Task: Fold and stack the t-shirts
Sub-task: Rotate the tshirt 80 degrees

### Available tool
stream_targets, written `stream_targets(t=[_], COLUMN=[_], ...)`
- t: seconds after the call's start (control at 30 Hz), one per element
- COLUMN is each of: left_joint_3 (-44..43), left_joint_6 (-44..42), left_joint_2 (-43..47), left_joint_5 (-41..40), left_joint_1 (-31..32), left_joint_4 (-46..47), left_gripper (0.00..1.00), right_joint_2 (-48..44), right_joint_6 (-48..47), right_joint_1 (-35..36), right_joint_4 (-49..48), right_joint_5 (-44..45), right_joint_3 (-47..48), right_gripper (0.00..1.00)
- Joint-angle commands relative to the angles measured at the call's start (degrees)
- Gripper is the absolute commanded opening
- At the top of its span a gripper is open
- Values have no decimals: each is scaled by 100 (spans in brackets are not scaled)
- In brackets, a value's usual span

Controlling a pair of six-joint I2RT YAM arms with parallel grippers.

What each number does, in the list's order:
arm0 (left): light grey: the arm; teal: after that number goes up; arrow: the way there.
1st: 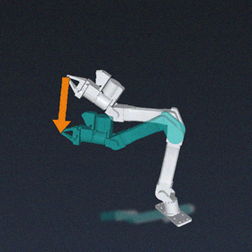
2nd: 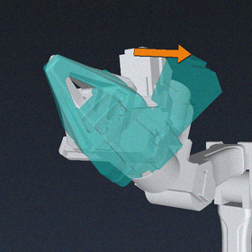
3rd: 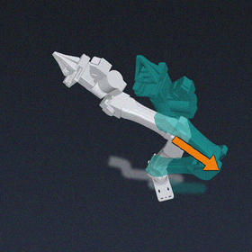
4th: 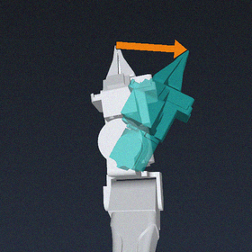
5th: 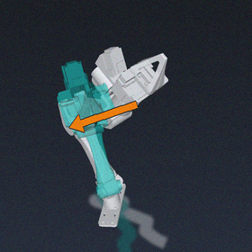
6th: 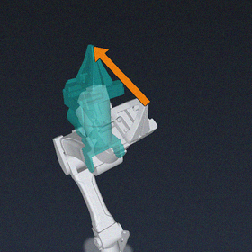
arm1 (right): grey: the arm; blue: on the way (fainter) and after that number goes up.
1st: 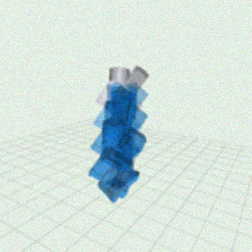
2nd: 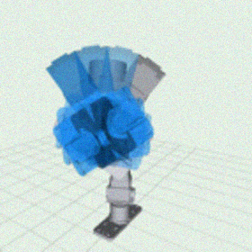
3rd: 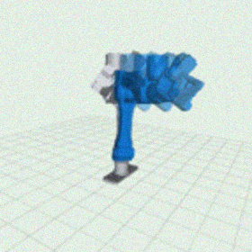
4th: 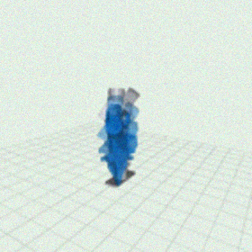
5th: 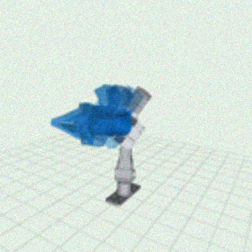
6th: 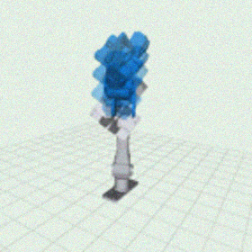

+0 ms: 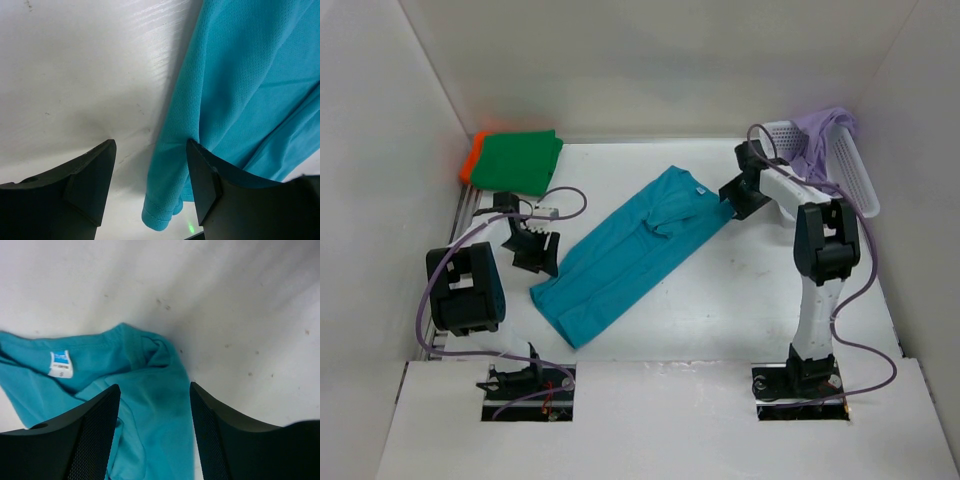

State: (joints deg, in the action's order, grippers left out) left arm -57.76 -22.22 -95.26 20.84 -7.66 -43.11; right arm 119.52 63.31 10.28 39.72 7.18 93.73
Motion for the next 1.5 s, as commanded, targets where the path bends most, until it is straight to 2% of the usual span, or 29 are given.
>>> stream_targets(t=[0.0,0.2,0.47,0.5,0.57,0.63,0.77,0.87,1.27,1.47], left_joint_3=[-87,45,230,230,247,247,230,133,-210,-183], left_joint_6=[42,51,24,16,-10,-63,-204,-292,-239,-257], left_joint_2=[192,-18,-326,-317,-282,-256,-151,-98,-115,-89], left_joint_5=[446,527,385,394,394,421,509,518,518,509], left_joint_1=[-100,225,261,226,103,-64,-389,-486,-381,-320], left_joint_4=[66,303,356,339,260,111,-214,-408,-549,-567], left_gripper=[57,56,55,55,54,54,53,53,53,53], right_joint_2=[-61,-166,-140,95,141,211,501,493,-26,45], right_joint_6=[673,1368,1395,1325,1290,1149,605,542,-380,-451], right_joint_1=[153,364,365,373,382,391,487,566,751,760], right_joint_4=[263,220,185,-137,-158,-193,-53,0,193,115], right_joint_5=[346,380,345,58,55,73,73,196,1672,1401], right_joint_3=[-75,-443,-593,-602,-532,-401,205,303,409,269], right_gripper=[63,62,61,27,9,0,0,0,0,0])
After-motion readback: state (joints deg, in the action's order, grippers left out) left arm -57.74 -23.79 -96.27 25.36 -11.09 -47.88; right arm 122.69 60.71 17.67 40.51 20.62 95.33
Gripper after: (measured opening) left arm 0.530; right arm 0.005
